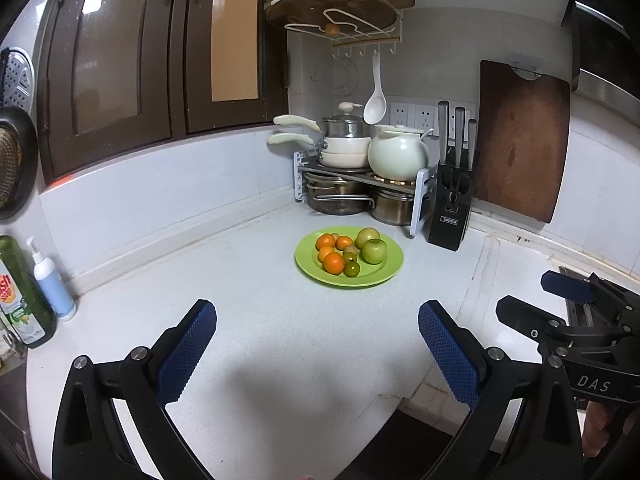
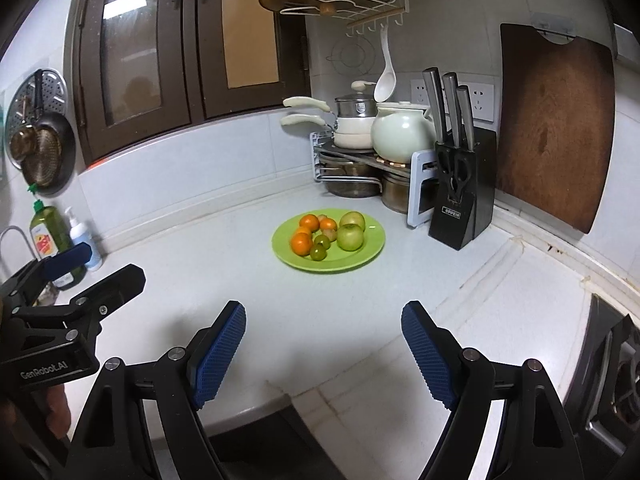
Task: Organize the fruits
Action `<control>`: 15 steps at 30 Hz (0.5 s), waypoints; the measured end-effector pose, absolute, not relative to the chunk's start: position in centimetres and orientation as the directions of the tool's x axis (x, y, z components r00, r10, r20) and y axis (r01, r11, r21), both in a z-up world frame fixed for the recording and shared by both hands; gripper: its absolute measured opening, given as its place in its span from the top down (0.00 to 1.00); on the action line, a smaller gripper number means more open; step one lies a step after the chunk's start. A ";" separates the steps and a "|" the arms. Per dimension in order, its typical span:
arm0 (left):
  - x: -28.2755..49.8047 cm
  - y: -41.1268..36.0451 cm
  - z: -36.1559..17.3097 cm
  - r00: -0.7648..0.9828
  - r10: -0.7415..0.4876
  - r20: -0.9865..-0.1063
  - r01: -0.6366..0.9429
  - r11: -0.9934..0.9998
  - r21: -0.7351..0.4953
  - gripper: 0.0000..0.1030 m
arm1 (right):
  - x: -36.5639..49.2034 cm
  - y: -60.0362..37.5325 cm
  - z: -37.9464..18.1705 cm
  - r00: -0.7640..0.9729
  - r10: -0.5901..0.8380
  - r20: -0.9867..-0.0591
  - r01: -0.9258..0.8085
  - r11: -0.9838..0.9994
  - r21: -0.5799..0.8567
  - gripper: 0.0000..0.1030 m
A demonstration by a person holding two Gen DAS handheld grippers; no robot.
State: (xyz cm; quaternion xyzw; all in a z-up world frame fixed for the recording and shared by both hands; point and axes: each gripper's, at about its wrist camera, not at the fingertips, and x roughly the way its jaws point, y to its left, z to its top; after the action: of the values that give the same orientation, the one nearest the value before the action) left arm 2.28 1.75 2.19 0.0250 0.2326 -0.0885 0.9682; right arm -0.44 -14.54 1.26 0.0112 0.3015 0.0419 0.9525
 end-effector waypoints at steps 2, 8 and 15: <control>1.9 1.7 2.2 0.877 -0.155 -0.454 0.179 0.984 0.009 0.00 | -0.8 -14.6 1.4 0.816 0.088 -0.572 -0.076 0.996 0.045 0.22; 0.8 1.5 2.5 0.883 -0.155 -0.444 0.179 0.984 0.013 0.00 | -1.7 -14.9 1.7 0.822 0.086 -0.562 -0.077 0.996 0.041 0.22; 0.1 1.0 2.9 0.893 -0.142 -0.427 0.168 0.985 0.025 0.00 | -2.3 -15.4 1.9 0.828 0.083 -0.554 -0.074 0.996 0.040 0.22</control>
State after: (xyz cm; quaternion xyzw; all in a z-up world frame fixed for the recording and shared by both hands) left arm 0.15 1.05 2.88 0.0304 0.2173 -0.0796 0.9724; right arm -2.27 -15.42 1.91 0.0084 0.2903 0.0410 0.9560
